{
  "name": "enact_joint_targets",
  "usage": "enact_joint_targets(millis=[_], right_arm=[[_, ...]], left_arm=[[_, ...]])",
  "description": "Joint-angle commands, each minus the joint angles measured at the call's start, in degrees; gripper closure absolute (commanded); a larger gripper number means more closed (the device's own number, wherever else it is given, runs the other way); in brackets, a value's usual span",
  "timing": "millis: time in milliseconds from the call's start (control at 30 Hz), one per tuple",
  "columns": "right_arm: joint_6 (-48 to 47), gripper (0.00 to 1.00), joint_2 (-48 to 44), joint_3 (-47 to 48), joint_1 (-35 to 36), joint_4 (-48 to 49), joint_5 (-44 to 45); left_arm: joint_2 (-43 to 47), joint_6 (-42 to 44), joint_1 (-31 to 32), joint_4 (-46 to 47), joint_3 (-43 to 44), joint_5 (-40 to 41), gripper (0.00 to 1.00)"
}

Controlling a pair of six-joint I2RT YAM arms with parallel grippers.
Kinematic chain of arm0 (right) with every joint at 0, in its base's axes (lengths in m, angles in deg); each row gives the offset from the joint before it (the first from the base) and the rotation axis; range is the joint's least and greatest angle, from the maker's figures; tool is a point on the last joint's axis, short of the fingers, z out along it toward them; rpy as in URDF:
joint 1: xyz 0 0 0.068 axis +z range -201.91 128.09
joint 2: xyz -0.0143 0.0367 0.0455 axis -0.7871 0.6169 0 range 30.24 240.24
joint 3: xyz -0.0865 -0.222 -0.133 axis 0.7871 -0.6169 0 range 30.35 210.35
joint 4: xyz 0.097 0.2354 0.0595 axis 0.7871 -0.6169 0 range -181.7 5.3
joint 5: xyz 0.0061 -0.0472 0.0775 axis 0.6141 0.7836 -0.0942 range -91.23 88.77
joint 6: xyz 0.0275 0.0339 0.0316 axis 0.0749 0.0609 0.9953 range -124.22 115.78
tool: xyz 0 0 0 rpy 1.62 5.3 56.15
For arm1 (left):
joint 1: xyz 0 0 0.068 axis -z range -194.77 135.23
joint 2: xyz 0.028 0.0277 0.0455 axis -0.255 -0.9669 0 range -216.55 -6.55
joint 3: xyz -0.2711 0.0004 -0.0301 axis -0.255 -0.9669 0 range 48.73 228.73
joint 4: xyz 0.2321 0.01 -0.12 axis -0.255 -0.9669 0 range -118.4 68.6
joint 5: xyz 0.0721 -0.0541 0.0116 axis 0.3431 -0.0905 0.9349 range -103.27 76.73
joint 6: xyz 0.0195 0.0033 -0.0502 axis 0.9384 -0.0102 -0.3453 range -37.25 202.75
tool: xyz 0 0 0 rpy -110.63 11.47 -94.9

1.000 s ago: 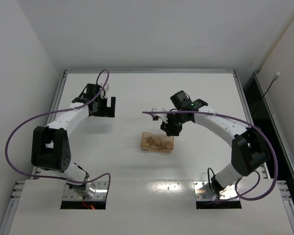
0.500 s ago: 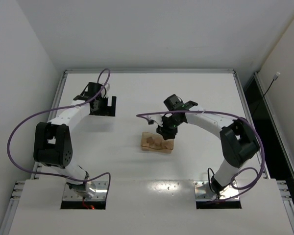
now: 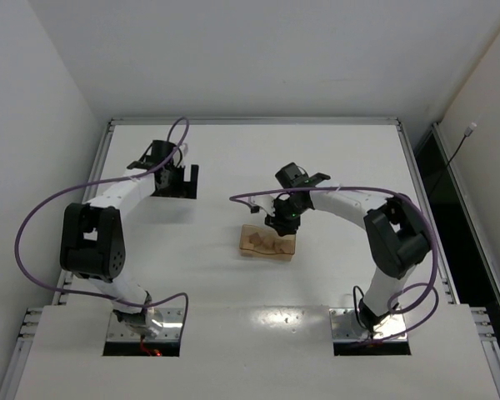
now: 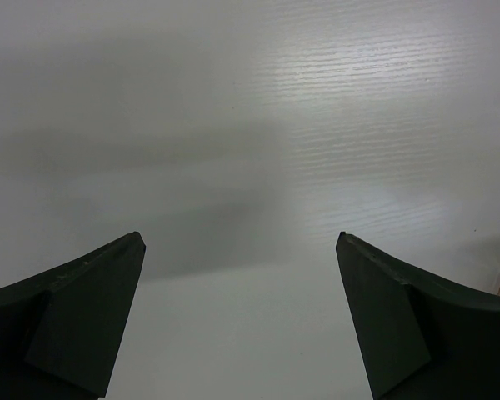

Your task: Build the wood block tower

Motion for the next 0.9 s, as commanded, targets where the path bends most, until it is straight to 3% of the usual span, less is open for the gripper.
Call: enact_joint_targets(millis=[0,67,100,133,333,433,500,633,733,867], right_arm=[[-0.97,0.74,0.80,1.51,0.45,0.91,0.38],[-1.50,0.83,0.81,0.99,0.45,0.90,0.91],[-1.50,0.95,0.81,0.99,0.45,0.90,0.91],[-1.50,1.00,0.81,0.46,0.45,0.90,1.52],[-0.36,1.00,-1.38,-1.30,0.45,2.74,3.63],[6.13,1.00,-6.47,-6.12,-0.08,9.84,8.80],[13.83,1.00,-12.42,-9.02,-0.08,19.82,17.93],[19.50,1.00,-18.34,-14.21,1.06,30.77,34.87],[22.05,1.00,-17.65,-14.74,2.29,37.10,49.53],[19.78,1.00,-13.09,-14.75,3.61,43.53,58.74]], left_arm=[[-0.44,0.51,-0.50,0.26,2.40,0.24,0.01],[-0.44,0.51,-0.50,0.26,2.40,0.24,0.01],[-0.44,0.51,-0.50,0.26,2.92,0.24,0.01],[-0.44,0.51,-0.50,0.26,2.93,0.24,0.01],[-0.97,0.51,-0.50,0.26,2.93,1.38,0.01],[-0.45,-1.85,-0.50,0.26,2.93,3.49,0.01],[0.08,-3.26,-0.50,0.26,2.93,6.30,0.01],[2.28,-4.85,-0.50,0.26,2.93,10.78,0.01],[2.89,-4.85,-0.50,0.26,2.93,12.46,0.01],[4.04,-4.85,-1.03,0.26,2.40,12.46,0.01]])
